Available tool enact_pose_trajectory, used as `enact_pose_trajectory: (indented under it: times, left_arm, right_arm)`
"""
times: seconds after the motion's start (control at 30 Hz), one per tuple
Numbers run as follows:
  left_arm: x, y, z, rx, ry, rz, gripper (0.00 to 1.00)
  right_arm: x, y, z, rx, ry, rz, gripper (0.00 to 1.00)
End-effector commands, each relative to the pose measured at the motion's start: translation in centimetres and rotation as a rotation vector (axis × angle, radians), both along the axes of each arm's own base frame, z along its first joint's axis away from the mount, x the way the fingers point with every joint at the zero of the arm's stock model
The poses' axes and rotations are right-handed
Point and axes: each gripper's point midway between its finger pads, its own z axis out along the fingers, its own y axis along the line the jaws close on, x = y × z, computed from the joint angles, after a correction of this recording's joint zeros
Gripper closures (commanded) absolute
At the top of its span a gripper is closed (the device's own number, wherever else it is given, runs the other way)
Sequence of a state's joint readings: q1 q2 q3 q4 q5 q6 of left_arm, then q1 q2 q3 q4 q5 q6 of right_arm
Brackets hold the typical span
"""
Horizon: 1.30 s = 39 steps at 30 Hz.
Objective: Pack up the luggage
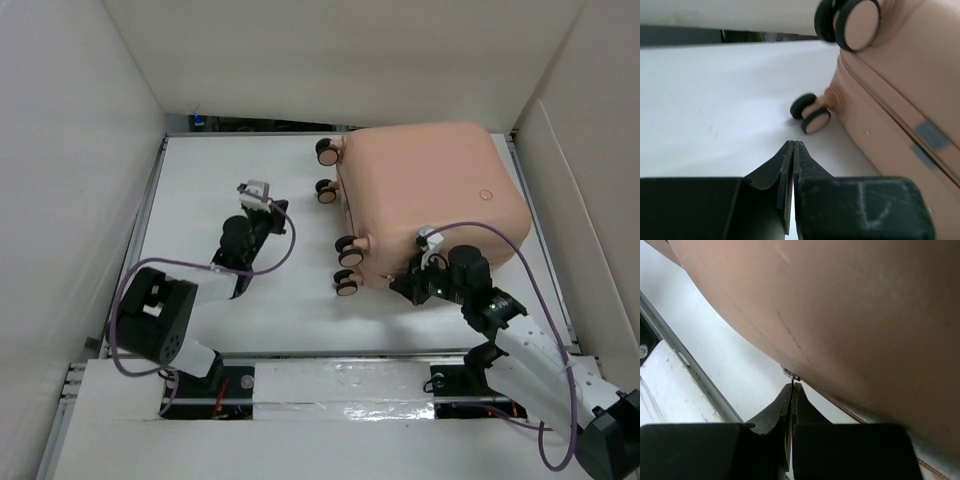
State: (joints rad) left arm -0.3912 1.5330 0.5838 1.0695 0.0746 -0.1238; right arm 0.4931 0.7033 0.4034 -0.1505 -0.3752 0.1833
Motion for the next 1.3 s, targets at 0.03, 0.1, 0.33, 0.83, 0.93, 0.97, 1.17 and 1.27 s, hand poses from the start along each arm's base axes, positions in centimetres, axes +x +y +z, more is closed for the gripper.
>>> enact_pose_trajectory:
  times: [0.03, 0.1, 0.33, 0.83, 0.93, 0.97, 1.17, 1.27]
  left_arm:
    - [-4.4, 1.8, 6.1, -0.274, -0.162, 0.028, 1.0]
    - [-6.3, 1.1, 4.4, -0.28, -0.1, -0.042, 1.0]
    - [-13.6, -5.4, 7.8, -0.296, -0.08, -0.555, 0.02]
    - [-12.5, -14.1, 5.6, 0.026, 0.008, -0.836, 0.01]
    - [-12.8, -16.8, 4.2, 0.078, 0.046, -0.91, 0.01]
    - [-13.8, -17.9, 2.8, 0.109, 0.099, -0.941, 0.01]
    - [-12.7, -20.1, 1.1, 0.182, 0.11, -0.957, 0.18]
    - [-12.6, -20.9, 1.3, 0.179, 0.112, -0.972, 0.59]
  right_arm:
    - [6.2, 0.3, 10.3, 0.132, -0.306, -0.091, 1.0]
    - [7.1, 0.6, 11.4, 0.124, -0.314, -0.076, 1.0]
    - [5.3, 1.0, 7.6, 0.136, -0.226, -0.03, 1.0]
    - [3.7, -0.8, 6.9, 0.097, -0.213, -0.077, 1.0]
    - [3.8, -1.6, 6.5, 0.083, -0.213, -0.111, 1.0]
    - [3.7, -1.6, 6.5, 0.084, -0.214, -0.113, 1.0]
    - [3.8, -2.5, 5.9, 0.059, -0.199, -0.154, 1.0]
    - [4.0, -2.5, 5.9, 0.07, -0.2, -0.166, 1.0]
